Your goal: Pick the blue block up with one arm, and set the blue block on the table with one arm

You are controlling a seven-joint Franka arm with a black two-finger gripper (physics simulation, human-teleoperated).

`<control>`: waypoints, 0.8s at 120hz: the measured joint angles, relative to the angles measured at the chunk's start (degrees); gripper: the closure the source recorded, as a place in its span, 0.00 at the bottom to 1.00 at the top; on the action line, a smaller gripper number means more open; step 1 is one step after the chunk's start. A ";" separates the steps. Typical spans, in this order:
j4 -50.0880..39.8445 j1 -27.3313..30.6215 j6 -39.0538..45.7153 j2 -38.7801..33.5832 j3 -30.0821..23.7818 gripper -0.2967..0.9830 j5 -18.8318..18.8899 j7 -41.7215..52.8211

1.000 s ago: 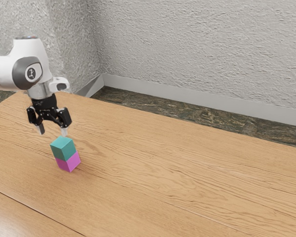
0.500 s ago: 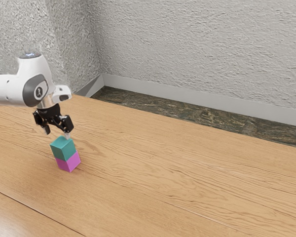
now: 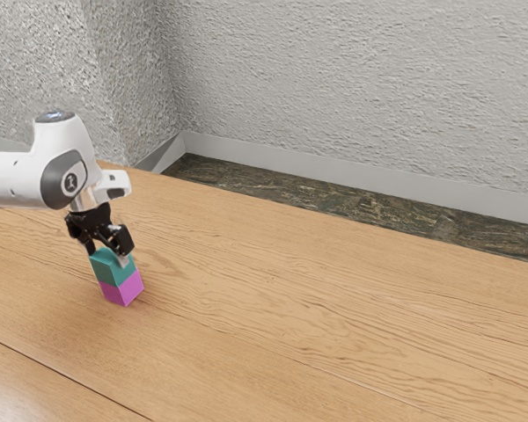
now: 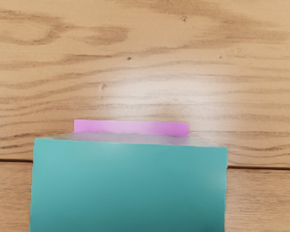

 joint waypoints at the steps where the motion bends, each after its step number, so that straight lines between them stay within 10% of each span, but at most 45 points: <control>1: 0.11 -0.02 0.04 0.21 0.00 0.23 -0.05 0.05; 96: 5.92 0.54 -2.07 2.32 -1.80 0.50 0.02 1.17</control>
